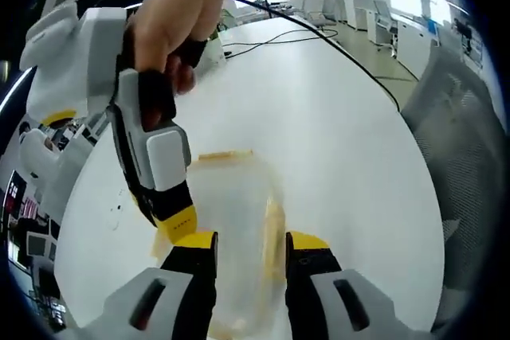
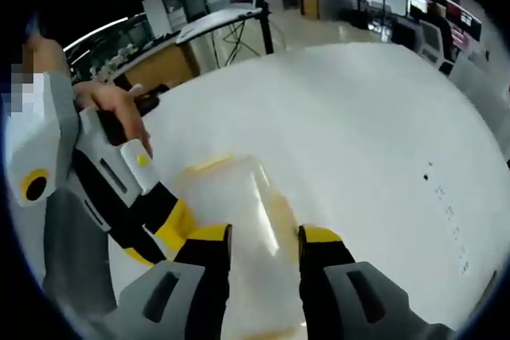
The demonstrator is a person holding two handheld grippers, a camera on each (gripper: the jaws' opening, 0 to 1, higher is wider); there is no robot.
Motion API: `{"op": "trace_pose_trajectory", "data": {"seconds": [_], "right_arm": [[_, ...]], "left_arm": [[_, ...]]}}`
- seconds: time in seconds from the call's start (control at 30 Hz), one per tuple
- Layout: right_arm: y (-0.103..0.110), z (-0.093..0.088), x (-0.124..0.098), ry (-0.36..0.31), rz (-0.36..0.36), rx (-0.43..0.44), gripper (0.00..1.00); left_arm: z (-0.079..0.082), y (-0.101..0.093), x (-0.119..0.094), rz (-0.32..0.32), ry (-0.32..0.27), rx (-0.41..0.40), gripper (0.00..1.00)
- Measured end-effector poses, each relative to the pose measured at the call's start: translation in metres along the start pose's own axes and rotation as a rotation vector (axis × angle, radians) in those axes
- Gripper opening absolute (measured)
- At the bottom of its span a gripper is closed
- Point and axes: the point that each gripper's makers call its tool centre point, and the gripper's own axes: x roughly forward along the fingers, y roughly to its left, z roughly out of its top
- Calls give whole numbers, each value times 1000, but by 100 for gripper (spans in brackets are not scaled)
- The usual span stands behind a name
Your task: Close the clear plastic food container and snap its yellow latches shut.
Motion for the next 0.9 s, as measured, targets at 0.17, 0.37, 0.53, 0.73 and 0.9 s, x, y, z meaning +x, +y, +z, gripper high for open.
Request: {"op": "trace_pose_trajectory", "data": {"seconds": [0.17,0.37,0.53,0.73,0.9], "right_arm": [[-3,1,1,35,33,-35,29],[-3,1,3,70,64,-52,29],[-3,0,3,83,83,-49,29],[-4,-2,4,98,123,-18,30],[-2,-3,5,113,151,-6,32]], "left_arm": [[1,0,0,-10,3,12,27],[0,0,0,-19,12,13,27],[1,0,0,-24,19,16,27],[1,-1,0,-36,34,26,28],[1,-1,1,-49,50,29,29]]}}
